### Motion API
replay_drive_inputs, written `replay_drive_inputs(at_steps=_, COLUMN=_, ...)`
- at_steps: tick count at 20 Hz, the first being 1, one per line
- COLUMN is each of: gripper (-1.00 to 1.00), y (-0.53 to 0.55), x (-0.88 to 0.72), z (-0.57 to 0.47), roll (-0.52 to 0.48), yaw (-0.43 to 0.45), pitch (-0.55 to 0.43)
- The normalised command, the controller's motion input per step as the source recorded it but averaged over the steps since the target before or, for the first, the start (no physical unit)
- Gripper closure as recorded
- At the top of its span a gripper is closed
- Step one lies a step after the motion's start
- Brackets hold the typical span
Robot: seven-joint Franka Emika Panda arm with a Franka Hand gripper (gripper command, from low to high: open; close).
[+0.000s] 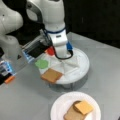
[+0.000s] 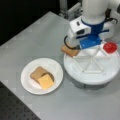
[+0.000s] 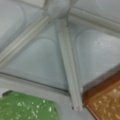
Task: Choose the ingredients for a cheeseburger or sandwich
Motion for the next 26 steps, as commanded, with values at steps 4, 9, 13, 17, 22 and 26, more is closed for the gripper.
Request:
replay_drive_inputs(at_steps=4, gripper=-1.00, y=0.01, x=0.04, z=0.26, roll=-0.005, yaw=-0.390, pitch=0.097)
replay_drive_inputs(at_steps=9, gripper=-1.00, y=-0.12, x=0.05, z=0.19, roll=-0.002, yaw=-0.581, pitch=0.100)
replay_drive_inputs(at_steps=13, gripper=-1.00, y=-0.25, x=0.09, z=0.11, roll=0.039, yaw=-0.593, pitch=0.127)
replay_drive_inputs(at_steps=17, gripper=-1.00, y=-0.35, x=0.12, z=0.10, roll=-0.005, yaw=-0.404, pitch=0.112)
replay_drive_inputs(at_steps=22, gripper=-1.00, y=-0.50, x=0.15, z=0.13, roll=0.029, yaw=-0.300, pitch=0.210)
replay_drive_inputs(at_steps=26, gripper=-1.00, y=-0.44, x=0.24, z=0.06, roll=0.314, yaw=-0.163, pitch=0.298)
